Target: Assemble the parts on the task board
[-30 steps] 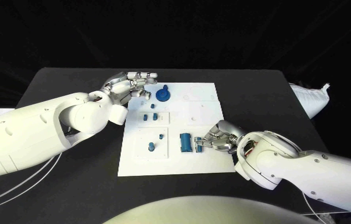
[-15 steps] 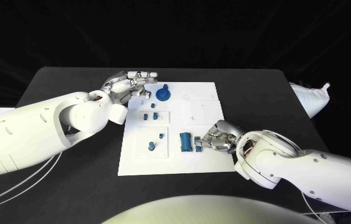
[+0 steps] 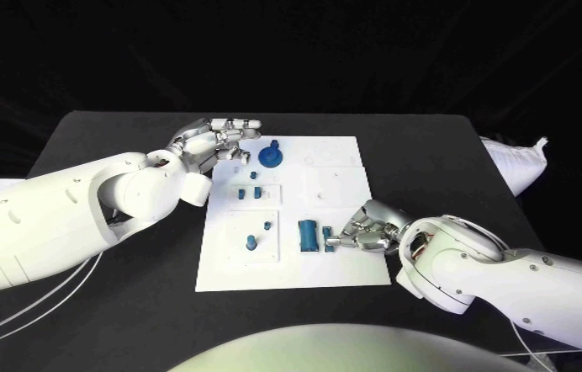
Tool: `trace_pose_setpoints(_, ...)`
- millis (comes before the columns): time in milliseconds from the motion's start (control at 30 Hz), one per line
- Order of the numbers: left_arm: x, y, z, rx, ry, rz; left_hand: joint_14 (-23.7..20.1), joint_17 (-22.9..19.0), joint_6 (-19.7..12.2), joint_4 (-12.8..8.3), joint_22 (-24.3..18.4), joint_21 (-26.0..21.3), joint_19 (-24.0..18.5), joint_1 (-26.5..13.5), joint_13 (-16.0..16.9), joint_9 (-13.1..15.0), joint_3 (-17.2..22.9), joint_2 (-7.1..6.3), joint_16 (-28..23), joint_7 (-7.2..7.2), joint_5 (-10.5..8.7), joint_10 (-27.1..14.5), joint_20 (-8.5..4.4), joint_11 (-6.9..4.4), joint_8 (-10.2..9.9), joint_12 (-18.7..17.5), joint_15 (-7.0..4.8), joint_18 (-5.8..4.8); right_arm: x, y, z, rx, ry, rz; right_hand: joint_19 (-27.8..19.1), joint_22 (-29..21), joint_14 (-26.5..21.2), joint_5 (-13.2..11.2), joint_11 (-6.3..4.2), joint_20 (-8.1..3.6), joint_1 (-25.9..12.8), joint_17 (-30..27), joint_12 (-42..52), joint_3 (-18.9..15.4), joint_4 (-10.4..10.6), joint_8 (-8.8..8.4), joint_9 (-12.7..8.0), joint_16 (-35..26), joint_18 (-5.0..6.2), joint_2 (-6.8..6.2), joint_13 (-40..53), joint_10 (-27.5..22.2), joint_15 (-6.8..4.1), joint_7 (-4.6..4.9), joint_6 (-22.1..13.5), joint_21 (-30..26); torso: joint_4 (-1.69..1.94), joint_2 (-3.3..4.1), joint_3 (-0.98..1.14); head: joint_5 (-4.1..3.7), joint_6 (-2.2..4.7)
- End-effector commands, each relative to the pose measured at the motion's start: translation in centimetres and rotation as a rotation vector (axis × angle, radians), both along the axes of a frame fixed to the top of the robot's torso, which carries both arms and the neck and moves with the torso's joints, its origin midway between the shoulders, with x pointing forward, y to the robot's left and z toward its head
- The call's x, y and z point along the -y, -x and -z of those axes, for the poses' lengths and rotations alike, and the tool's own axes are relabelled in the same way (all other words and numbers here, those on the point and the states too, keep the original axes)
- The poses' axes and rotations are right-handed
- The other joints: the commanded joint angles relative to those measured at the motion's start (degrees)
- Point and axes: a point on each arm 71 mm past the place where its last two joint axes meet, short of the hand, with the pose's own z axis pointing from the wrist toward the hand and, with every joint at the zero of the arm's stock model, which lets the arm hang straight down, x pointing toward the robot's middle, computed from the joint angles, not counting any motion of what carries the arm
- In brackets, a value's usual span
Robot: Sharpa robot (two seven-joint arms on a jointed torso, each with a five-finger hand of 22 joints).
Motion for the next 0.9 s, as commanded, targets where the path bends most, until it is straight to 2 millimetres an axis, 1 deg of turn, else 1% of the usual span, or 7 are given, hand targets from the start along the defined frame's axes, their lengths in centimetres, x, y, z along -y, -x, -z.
trace_pose_setpoints(33,0.2,0.1,0.0,0.001,0.007,0.016,-0.4,0.0,-0.4,-0.2,0.0,-0.2,0.3,0.0,0.0,-0.1,-0.1,-0.24,0.1,-0.05,0.12,-0.3,0.06,0.12,0.1,0.3,0.05,1.03,-0.3,0.2,0.0,0.004,0.013,-0.081,0.0,0.1,4.0,-0.4,-0.20,-0.39,1.8,3.9,-0.2,-0.3,-0.4,0.21,0.2,-0.2,-0.55,0.26,0.1,0.4,-0.48,-0.01,0.1,0.2,-0.04,0.01,-0.02,-0.06,0.17)
trace_pose_setpoints(133,0.2,0.1,0.0,0.002,0.008,0.017,-0.5,-0.1,-0.4,-0.2,0.0,-0.2,0.3,-0.1,0.0,-0.1,-0.1,-0.24,0.1,-0.04,0.12,-0.3,0.06,0.13,0.1,0.3,0.06,1.03,-0.4,0.2,0.1,0.003,0.014,-0.089,0.0,0.1,4.0,-0.5,-0.20,-0.39,2.9,3.8,-0.2,-0.5,-0.8,0.22,0.3,-0.3,-0.55,0.54,0.2,0.4,-0.48,0.00,0.0,0.2,-0.02,-0.01,-0.02,-0.20,0.22)
trace_pose_setpoints(300,0.3,0.1,0.1,0.002,0.009,0.018,-0.5,-0.1,-0.4,-0.2,0.0,-0.2,0.3,-0.1,0.0,-0.1,-0.1,-0.22,0.1,-0.03,0.12,-0.3,0.07,0.14,0.1,0.3,0.07,1.03,-0.5,0.2,0.1,0.003,0.014,-0.094,0.0,0.1,4.0,-0.5,-0.20,-0.39,3.2,3.8,-0.2,-0.6,-0.9,0.22,0.4,-0.3,-0.55,0.67,0.2,0.4,-0.48,0.01,0.0,0.2,0.11,-0.01,-0.02,-0.24,0.36)
trace_pose_setpoints(467,0.3,0.1,0.1,0.002,0.009,0.018,-0.4,0.0,-0.4,-0.2,0.0,-0.2,0.3,-0.1,0.0,-0.1,-0.1,-0.19,0.2,-0.01,0.12,-0.4,0.07,0.15,0.0,0.3,0.08,1.03,-0.7,0.1,0.2,0.005,0.019,-0.094,0.0,0.2,4.0,-0.4,-0.20,-0.39,3.5,3.9,-0.1,-0.6,-0.9,0.24,0.4,-0.2,-0.56,0.87,0.3,0.4,-0.48,0.00,0.0,0.2,0.10,-0.04,-0.07,-0.28,0.29)
trace_pose_setpoints(567,0.3,0.1,0.1,0.002,0.009,0.019,-0.4,0.0,-0.4,-0.2,0.0,-0.2,0.3,-0.1,0.0,-0.1,-0.1,-0.19,0.2,-0.01,0.12,-0.4,0.07,0.15,0.0,0.3,0.08,1.03,-0.8,-0.1,0.4,0.009,0.026,-0.088,0.1,0.3,4.0,-0.4,-0.21,-0.39,3.8,4.0,0.0,-0.6,-0.9,0.30,0.5,-0.2,-0.58,1.37,0.3,0.4,-0.48,-0.02,0.1,0.3,0.13,0.00,-0.09,-0.32,0.29)
trace_pose_setpoints(700,0.3,0.1,0.1,0.002,0.009,0.019,-0.4,0.0,-0.4,-0.2,0.0,-0.2,0.3,-0.1,0.0,-0.1,-0.1,-0.19,0.2,-0.01,0.12,-0.4,0.07,0.15,0.0,0.3,0.08,1.03,-0.8,-0.4,0.7,0.019,0.044,-0.074,0.1,0.3,4.0,-0.2,-0.25,-0.40,4.6,4.0,0.0,-0.7,-1.1,0.41,0.7,-0.2,-0.58,2.26,0.4,0.5,-0.51,-0.06,0.2,0.3,0.14,0.08,-0.01,-0.08,0.25)
trace_pose_setpoints(900,0.3,0.1,0.1,0.002,0.008,0.018,-0.4,0.0,-0.4,-0.2,0.0,-0.2,0.3,-0.1,0.0,-0.1,-0.1,-0.19,0.2,-0.01,0.12,-0.4,0.07,0.15,0.0,0.3,0.08,1.03,-0.7,-0.8,1.1,0.024,0.057,-0.061,0.1,0.4,4.0,0.0,-0.31,-0.44,5.7,4.0,0.1,-0.7,-1.6,0.59,0.9,-0.2,-0.58,3.07,0.5,0.5,-0.56,-0.13,0.4,0.3,0.13,0.03,-0.05,0.02,0.14)
